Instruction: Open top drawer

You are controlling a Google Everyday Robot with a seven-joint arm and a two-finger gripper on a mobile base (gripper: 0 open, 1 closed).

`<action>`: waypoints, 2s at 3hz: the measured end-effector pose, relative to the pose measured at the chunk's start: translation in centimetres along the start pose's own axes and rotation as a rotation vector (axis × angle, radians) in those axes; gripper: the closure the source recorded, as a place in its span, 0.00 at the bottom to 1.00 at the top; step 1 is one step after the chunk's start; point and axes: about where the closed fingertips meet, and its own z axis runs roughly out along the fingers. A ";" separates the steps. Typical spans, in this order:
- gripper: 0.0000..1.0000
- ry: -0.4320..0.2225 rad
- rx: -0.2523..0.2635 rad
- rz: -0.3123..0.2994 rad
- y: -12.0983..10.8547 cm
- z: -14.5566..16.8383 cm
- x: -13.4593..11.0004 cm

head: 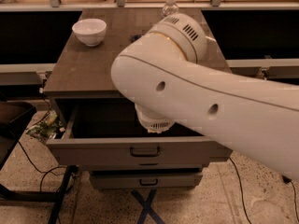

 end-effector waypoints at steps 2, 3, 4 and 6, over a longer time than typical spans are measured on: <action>1.00 0.091 0.036 0.050 -4.3 4.0 5.0; 1.00 0.103 0.016 0.106 -5.2 6.4 7.6; 1.00 0.085 -0.033 0.166 -4.9 9.8 9.9; 1.00 -0.046 -0.191 0.257 0.9 18.4 11.4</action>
Offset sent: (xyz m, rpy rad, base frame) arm 0.0995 -0.0790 -0.0375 -0.0796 -0.0489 -0.1503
